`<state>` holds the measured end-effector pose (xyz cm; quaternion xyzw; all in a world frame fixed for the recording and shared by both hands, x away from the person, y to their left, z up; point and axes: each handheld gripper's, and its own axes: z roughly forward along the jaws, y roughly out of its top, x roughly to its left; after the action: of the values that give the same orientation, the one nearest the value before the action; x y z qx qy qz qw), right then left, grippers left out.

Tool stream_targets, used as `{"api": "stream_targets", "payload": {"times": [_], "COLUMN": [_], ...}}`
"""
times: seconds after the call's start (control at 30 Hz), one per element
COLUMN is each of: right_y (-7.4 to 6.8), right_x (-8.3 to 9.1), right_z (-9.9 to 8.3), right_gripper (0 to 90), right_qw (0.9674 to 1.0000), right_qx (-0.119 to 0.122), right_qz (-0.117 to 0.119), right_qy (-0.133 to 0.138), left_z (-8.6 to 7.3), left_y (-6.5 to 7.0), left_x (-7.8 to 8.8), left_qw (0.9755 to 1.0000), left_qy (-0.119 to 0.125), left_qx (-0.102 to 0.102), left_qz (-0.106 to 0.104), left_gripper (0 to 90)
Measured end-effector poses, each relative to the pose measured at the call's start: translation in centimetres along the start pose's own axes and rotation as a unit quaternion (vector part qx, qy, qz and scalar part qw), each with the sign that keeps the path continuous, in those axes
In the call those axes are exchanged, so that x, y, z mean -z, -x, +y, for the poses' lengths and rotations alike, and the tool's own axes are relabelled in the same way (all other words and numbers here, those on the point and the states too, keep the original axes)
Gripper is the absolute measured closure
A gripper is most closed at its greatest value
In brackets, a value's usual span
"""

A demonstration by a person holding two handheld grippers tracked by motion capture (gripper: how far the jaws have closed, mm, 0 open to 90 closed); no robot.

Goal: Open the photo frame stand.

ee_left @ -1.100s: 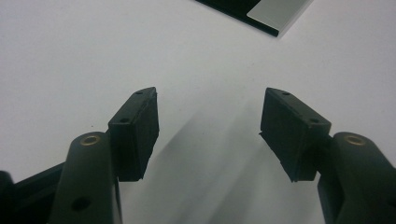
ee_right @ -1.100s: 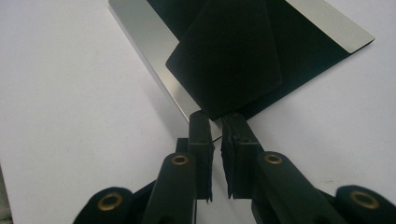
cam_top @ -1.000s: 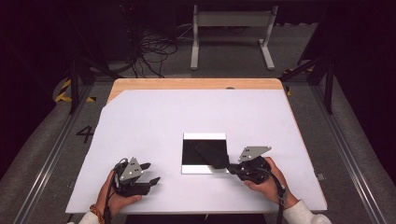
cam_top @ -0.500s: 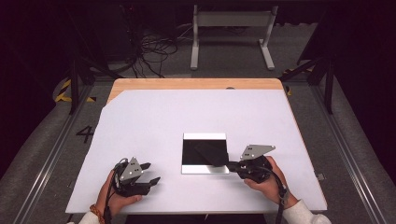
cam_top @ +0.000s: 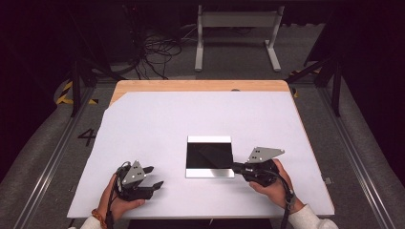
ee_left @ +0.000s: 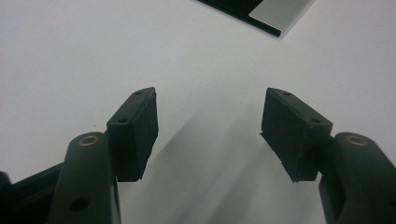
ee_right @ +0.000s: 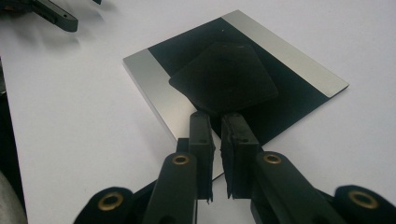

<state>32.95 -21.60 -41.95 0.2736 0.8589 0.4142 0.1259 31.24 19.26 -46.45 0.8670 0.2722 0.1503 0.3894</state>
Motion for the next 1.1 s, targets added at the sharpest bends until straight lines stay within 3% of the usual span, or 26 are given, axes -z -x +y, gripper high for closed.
{"api": "stream_targets", "payload": {"times": [1.1], "right_y": [-0.35], "right_x": [-0.06], "right_z": [0.78], "right_gripper": [85.0], "right_qw": [0.9995], "right_qx": [0.004], "right_qz": [-0.013], "right_qy": [0.027], "left_z": [-0.06], "left_y": [-0.1], "left_x": [0.13], "left_qw": [1.0], "left_qy": [0.002], "left_qx": [0.004], "left_qz": [-0.005], "left_gripper": [35.7]}}
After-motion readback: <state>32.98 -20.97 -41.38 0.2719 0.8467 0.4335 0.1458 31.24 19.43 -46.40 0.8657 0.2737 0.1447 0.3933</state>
